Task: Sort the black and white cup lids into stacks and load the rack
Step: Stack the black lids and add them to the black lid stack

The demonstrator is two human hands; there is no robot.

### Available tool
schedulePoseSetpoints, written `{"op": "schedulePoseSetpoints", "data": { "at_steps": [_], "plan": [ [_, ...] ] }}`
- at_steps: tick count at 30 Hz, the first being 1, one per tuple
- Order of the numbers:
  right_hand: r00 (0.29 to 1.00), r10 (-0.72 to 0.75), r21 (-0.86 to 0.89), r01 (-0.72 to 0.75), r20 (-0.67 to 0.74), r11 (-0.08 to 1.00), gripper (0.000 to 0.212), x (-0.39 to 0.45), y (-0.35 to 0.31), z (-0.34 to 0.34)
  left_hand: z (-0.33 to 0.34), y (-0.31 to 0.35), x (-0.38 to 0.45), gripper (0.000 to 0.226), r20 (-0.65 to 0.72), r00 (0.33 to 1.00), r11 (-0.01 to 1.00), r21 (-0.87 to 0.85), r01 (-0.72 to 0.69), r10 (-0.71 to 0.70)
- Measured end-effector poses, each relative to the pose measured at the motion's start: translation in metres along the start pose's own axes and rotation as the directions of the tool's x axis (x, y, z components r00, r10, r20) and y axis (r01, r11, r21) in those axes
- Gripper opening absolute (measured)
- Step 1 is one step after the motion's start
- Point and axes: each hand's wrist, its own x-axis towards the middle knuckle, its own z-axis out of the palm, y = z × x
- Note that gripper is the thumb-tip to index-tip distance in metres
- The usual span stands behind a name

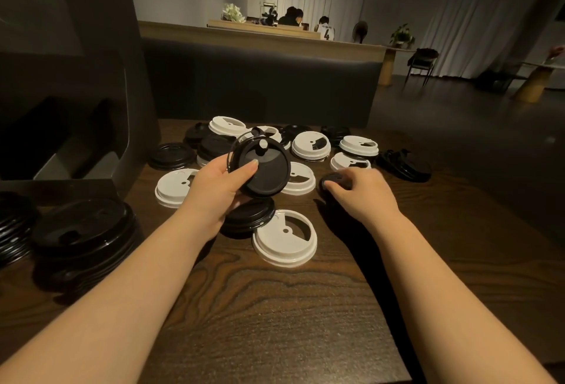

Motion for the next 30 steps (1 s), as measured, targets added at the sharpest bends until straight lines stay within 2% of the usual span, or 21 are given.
{"op": "schedulePoseSetpoints", "data": {
  "at_steps": [2,5,8,9,11,13,14,16,20,22,24,26,30],
  "plan": [
    [0.997,0.074,-0.036,-0.075,-0.028,0.997,0.065,0.002,0.007,0.002,0.001,0.000,0.000,0.022,-0.002,1.000,1.000,-0.006,0.010,-0.010],
    [0.979,0.175,0.010,-0.177,0.106,0.984,0.090,0.005,0.013,0.010,0.002,0.000,0.000,0.021,-0.010,1.000,0.999,-0.030,0.029,-0.029],
    [0.956,0.143,0.160,-0.188,0.255,0.969,0.083,0.011,0.015,0.006,0.001,0.000,0.001,0.021,-0.015,0.999,0.998,-0.055,0.032,-0.033],
    [0.930,0.089,0.194,-0.167,0.355,0.967,0.080,0.010,0.015,0.000,0.001,0.000,0.001,0.021,-0.017,0.999,0.998,-0.059,0.030,-0.031],
    [0.822,-0.037,0.239,-0.122,0.568,0.963,0.079,0.006,0.016,-0.013,0.000,0.001,0.001,0.021,-0.016,0.999,0.998,-0.055,0.029,-0.030],
    [0.733,-0.131,0.250,-0.054,0.667,0.967,0.079,0.002,0.017,-0.019,0.000,0.001,0.000,0.022,-0.010,0.999,0.998,-0.047,0.038,-0.038],
    [0.719,-0.158,0.238,-0.010,0.677,0.971,0.078,0.001,0.016,-0.019,0.001,0.001,0.000,0.023,-0.008,0.999,0.998,-0.043,0.045,-0.045],
    [0.736,-0.173,0.225,0.029,0.655,0.974,0.079,0.001,0.015,-0.016,0.001,0.002,-0.001,0.023,-0.003,0.999,0.998,-0.044,0.052,-0.053],
    [0.875,-0.115,0.370,-0.077,0.470,0.926,0.068,-0.001,0.004,-0.010,-0.001,0.004,-0.002,0.021,-0.005,0.999,0.997,-0.063,0.053,-0.054],
    [0.916,-0.032,0.258,-0.079,0.399,0.963,0.076,-0.002,-0.001,-0.006,-0.002,0.005,-0.002,0.019,-0.017,0.998,0.996,-0.069,0.054,-0.055],
    [0.909,0.030,0.076,-0.068,0.416,0.995,0.096,-0.005,-0.006,-0.002,-0.002,0.005,-0.002,0.017,-0.031,0.998,0.995,-0.080,0.056,-0.059],
    [0.897,0.058,-0.002,-0.064,0.438,0.998,0.105,-0.007,-0.009,0.001,-0.001,0.005,-0.001,0.013,-0.051,0.997,0.993,-0.097,0.060,-0.066],
    [0.939,-0.016,0.204,-0.059,0.345,0.977,0.101,-0.010,-0.008,-0.007,-0.001,0.005,0.000,0.011,-0.066,0.995,0.987,-0.146,0.067,-0.078]
  ]
}}
